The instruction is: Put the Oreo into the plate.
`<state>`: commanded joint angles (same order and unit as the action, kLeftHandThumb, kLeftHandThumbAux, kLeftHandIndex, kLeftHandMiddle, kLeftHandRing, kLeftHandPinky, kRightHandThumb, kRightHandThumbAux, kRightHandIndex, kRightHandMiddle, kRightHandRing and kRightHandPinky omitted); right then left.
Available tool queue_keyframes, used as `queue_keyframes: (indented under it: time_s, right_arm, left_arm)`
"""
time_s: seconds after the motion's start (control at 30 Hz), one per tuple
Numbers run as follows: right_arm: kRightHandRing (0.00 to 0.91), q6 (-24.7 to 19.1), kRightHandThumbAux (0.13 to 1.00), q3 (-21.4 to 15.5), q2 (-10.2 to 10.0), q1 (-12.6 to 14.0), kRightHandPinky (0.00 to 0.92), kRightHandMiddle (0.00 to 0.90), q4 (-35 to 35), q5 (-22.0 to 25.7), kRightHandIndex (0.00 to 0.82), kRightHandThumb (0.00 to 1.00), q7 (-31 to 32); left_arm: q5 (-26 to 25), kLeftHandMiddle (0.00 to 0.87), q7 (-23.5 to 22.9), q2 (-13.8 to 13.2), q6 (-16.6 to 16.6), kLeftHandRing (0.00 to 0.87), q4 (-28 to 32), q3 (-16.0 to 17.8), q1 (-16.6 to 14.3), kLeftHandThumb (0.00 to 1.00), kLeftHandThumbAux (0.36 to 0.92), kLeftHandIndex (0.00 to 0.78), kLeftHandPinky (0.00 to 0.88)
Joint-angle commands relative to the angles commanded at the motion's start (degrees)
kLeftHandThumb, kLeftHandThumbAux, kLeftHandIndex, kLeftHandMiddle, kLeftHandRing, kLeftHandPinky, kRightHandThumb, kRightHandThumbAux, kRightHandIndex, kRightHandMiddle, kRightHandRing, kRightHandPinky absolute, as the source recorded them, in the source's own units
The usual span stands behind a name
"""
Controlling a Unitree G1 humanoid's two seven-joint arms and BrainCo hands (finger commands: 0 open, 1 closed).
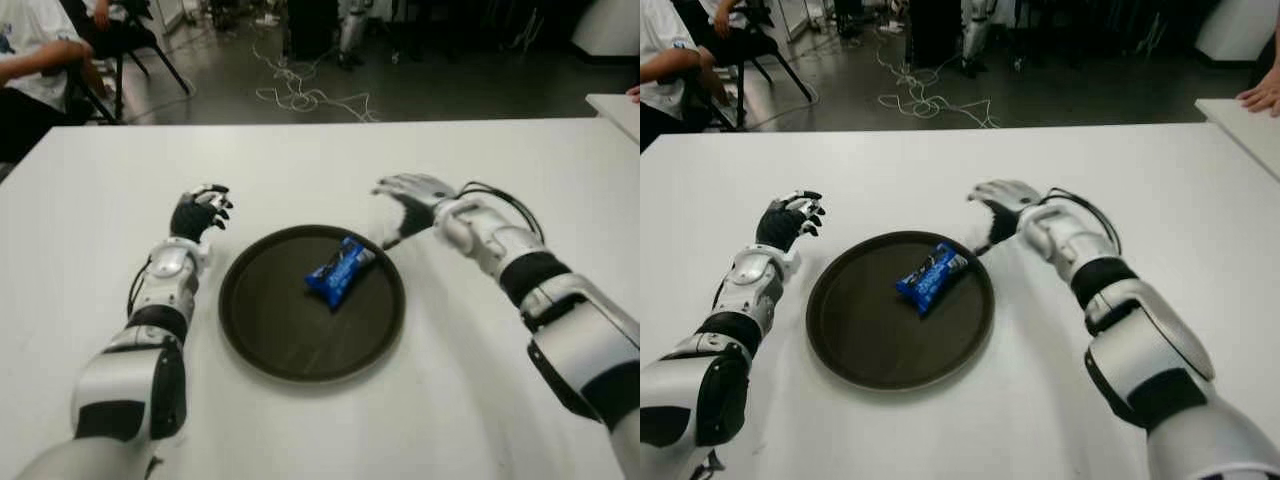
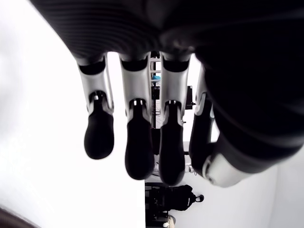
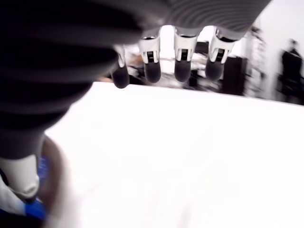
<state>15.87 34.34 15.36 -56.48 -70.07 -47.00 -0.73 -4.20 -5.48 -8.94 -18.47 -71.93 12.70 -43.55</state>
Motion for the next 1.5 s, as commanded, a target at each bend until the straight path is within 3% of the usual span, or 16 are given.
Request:
queue_keyframes:
  time_s: [0.37,0.5,0.7,0.93,1.03,1.2,1.5]
  right_arm:
    - [0.077,-1.90,0.577,-0.41,-0.38,-1.53,0.102,0.040,-3.70,1.33,0.000,0.000,4.26]
    - [0.071,-5.04,0.587,-0.10,-1.54,-0.83,0.098,0.030,-7.24,0.82,0.000,0.000,2.55]
    - [0.060,-5.72,0.600,-1.48,-1.40,-0.05,0.088,0.019,-7.67,2.14,0.000,0.000,0.86]
    - [0.064,-6.81,0.632,-4.98,-1.79,2.50,0.080,0.039,-8.13,5.24,0.017,0.000,-5.57]
    - [0.081,-7.15,0.661,-7.77,-2.38,3.12,0.090,0.061,-8.20,8.07,0.041,0.000,-7.49]
    - [0.155,-6.70,0.777,-14.60,-3.32,4.44,0.184,0.144,-8.39,14.65,0.179,0.000,-8.36]
    - [0.258,-9.46,0.820,-28.93,-5.08,4.18,0.299,0.228,-8.43,28.69,0.226,0.000,-2.05]
  left_arm:
    - [0.23,0.599,-0.11,-0.27,-0.31,0.625,0.01,-0.24,0.14,0.697,0.714,0.426,0.643]
    - [0.09,0.599,-0.28,-0.28,-0.47,0.624,-0.09,-0.12,0.17,0.697,0.714,0.426,0.644]
    - [-0.19,0.605,-0.51,-0.27,-0.26,0.628,-0.17,0.19,0.08,0.697,0.713,0.427,0.649]
    - [-0.21,0.605,-0.66,-0.34,0.05,0.632,-0.09,0.22,0.00,0.697,0.713,0.427,0.654]
    - [-0.26,0.598,-0.76,-0.38,0.19,0.627,-0.12,0.27,-0.04,0.698,0.713,0.426,0.653]
    - [-0.31,0.596,-0.95,-0.43,0.34,0.626,-0.19,0.35,-0.07,0.697,0.713,0.426,0.648]
    - [-0.27,0.601,-1.30,-0.49,0.42,0.629,-0.34,0.47,-0.11,0.697,0.714,0.426,0.651]
